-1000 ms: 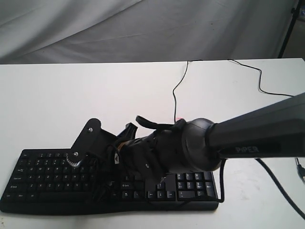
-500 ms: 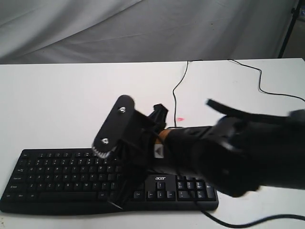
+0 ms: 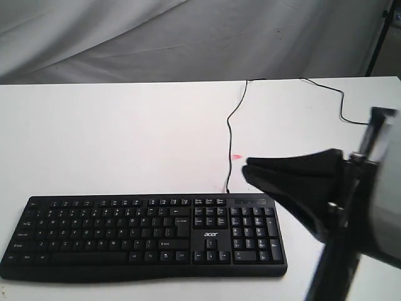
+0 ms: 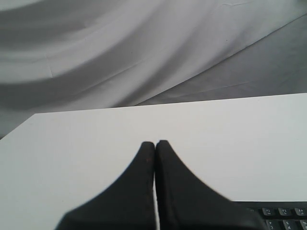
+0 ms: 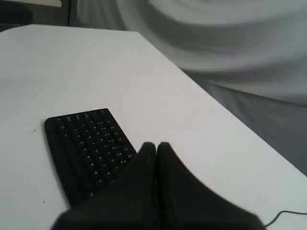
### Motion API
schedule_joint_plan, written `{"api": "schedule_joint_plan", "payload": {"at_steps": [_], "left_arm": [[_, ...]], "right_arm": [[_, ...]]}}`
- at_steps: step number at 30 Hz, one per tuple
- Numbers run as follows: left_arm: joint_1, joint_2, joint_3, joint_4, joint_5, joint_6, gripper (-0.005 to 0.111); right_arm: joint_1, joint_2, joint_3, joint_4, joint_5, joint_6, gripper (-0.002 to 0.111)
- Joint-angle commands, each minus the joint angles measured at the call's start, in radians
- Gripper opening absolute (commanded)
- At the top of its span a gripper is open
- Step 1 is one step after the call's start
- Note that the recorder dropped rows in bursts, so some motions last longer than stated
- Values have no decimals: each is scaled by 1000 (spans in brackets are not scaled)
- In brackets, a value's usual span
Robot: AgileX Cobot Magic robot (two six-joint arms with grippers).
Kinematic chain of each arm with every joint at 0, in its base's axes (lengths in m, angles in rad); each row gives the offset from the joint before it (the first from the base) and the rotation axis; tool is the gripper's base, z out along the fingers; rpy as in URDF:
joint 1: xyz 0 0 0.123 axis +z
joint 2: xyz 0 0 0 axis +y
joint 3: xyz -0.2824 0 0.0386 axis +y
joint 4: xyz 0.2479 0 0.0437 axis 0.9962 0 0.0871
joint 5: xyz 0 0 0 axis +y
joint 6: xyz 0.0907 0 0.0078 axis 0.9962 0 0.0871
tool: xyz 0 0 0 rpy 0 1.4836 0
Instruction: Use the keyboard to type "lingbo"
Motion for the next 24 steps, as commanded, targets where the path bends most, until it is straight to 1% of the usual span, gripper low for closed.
{"api": "schedule_joint_plan", "payload": {"at_steps": [1, 6, 19, 21, 24], "left_arm": [[-4, 3, 5, -1, -4, -3, 1], [-4, 3, 5, -1, -4, -3, 1], [-4, 3, 5, -1, -4, -3, 1], [-4, 3, 5, -1, -4, -3, 1], [-4, 3, 5, -1, -4, -3, 1]], "right_arm": [[3, -139, 81, 3, 6, 2, 0], [3, -210, 115, 3, 4, 2, 0], [-2, -235, 115, 3, 11, 2, 0], [-29, -261, 115, 3, 40, 2, 0], [-102, -326, 115, 3, 87, 2, 0]]}}
